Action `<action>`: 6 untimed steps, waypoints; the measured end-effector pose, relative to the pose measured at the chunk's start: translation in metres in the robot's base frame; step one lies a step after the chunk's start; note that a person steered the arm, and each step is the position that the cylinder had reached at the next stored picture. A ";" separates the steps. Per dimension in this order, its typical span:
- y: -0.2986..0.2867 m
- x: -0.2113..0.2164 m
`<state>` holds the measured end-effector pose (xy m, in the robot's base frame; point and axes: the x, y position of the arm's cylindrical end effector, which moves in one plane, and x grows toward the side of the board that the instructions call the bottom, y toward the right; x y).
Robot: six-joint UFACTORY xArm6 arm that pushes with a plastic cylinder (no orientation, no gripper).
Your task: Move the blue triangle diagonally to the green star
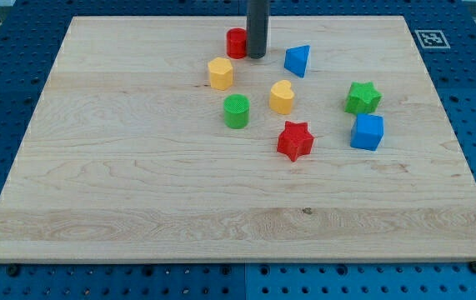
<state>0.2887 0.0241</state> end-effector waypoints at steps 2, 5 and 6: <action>0.021 0.000; 0.039 0.027; 0.039 0.027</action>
<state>0.3156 0.0631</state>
